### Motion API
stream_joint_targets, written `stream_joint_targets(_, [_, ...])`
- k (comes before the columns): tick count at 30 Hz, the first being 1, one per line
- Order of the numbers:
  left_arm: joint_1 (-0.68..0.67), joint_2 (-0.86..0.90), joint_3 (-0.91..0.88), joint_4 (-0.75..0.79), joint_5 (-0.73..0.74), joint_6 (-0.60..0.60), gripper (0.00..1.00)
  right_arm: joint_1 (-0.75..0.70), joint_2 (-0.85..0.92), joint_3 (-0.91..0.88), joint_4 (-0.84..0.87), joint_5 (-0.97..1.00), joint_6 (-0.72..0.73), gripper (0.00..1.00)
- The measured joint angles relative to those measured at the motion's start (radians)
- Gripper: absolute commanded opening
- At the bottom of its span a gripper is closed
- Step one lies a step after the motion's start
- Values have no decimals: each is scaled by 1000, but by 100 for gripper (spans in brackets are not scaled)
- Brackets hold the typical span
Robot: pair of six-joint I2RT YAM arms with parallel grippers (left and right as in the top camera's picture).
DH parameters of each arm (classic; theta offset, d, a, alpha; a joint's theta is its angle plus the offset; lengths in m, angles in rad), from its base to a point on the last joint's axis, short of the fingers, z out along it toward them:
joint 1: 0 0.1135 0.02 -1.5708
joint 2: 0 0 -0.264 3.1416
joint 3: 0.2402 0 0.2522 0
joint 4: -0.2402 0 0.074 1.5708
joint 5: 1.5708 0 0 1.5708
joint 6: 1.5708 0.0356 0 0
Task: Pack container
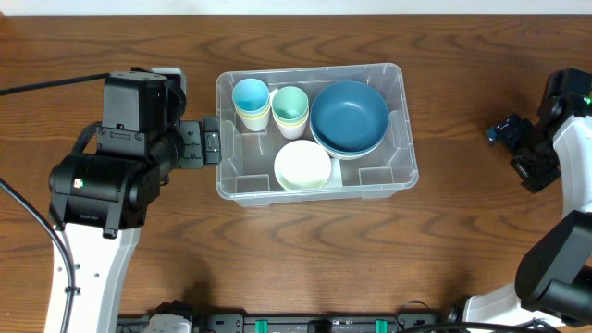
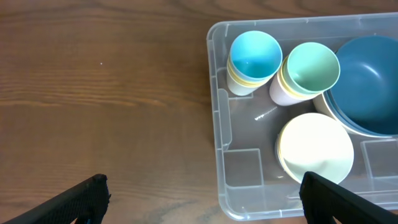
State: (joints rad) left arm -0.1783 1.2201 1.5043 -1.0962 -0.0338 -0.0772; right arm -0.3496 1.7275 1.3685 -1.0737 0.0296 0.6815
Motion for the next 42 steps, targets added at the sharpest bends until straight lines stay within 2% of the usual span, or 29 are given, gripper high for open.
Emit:
stream_joint_targets(10, [0,-61,-1,-5,-16,7,98,0,0,0,0,0,0,99])
stream_joint_targets(15, [29,-240,-92,159,-22,31,98,0,0,0,0,0,0,99])
stream_joint_targets(19, [68,-454,-286,384,-19,39,98,0,0,0,0,-1,0,99])
stream_joint_targets(24, [98,-721,-618,741,39,53,98,0,0,0,0,-2,0,99])
stream_joint_targets(30, [130,-967,-994,1030,137,60,98,0,0,0,0,-3,0,99])
stream_joint_targets(34, [146,-1091,-1173,1127,175,60,98,0,0,0,0,-3,0,99])
stream_joint_targets(42, [151,-1207,-1365,1145,209,60,98,0,0,0,0,-3,0,99])
